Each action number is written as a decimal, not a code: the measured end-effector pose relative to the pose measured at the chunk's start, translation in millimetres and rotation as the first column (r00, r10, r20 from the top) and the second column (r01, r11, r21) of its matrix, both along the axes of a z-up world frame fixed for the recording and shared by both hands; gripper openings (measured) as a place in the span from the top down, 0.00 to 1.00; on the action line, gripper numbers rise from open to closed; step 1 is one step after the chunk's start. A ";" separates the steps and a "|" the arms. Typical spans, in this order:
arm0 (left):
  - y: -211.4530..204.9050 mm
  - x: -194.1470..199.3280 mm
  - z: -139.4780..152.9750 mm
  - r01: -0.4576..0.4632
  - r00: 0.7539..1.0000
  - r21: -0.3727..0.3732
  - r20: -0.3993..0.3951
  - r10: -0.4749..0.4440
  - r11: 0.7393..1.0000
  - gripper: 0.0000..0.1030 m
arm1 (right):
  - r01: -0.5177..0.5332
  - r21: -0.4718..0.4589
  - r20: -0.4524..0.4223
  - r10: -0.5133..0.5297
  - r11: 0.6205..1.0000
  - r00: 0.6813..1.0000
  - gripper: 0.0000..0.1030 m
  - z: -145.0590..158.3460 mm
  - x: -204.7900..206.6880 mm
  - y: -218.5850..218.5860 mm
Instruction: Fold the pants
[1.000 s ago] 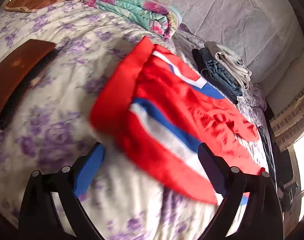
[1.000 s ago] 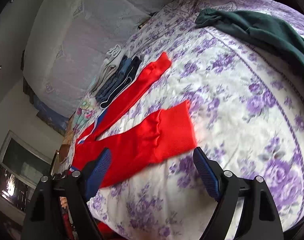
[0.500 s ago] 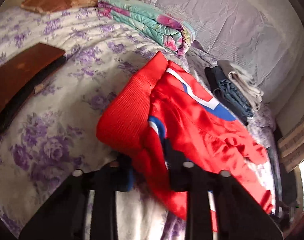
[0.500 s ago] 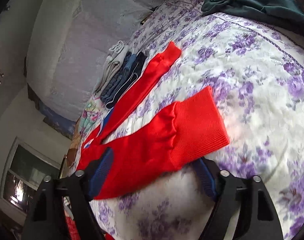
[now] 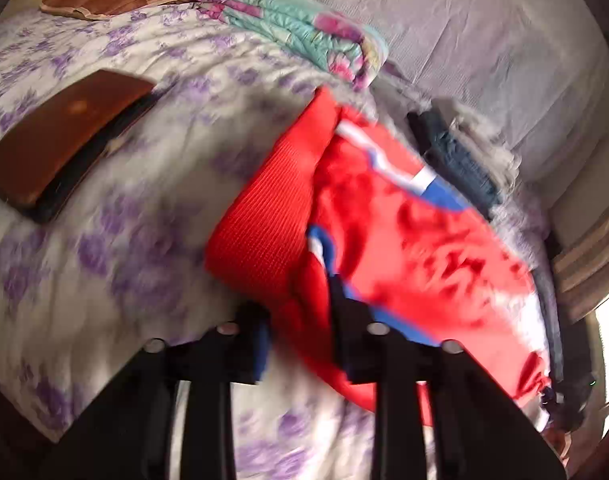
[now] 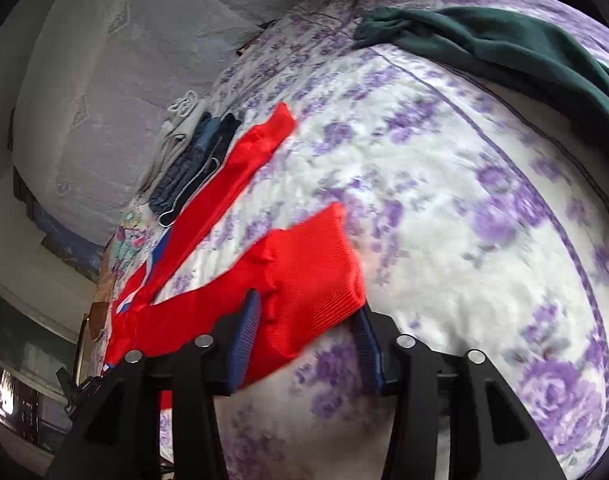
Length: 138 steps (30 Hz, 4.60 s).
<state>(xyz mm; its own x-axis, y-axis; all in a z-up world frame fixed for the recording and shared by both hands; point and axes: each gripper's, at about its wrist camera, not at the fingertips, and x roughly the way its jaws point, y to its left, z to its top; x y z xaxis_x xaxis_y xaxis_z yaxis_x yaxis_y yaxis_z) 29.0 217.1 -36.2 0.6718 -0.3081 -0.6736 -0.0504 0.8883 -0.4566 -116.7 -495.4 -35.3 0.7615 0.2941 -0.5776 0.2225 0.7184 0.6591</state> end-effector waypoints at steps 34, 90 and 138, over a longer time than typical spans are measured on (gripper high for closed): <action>-104.3 10.7 5.6 -0.040 0.989 0.486 0.146 -0.036 0.873 0.05 | -0.027 -0.719 0.151 0.195 0.694 0.969 0.04 45.7 38.4 145.1; -34.5 181.9 30.0 -0.003 0.994 0.147 0.108 -0.013 0.989 0.65 | -0.329 -0.419 0.148 0.422 0.846 0.895 0.04 74.9 139.3 118.2; 18.8 83.5 56.6 0.014 0.977 -0.063 0.212 -0.001 0.998 0.69 | -0.368 -0.884 -0.045 0.731 0.288 0.680 0.93 87.4 120.7 295.5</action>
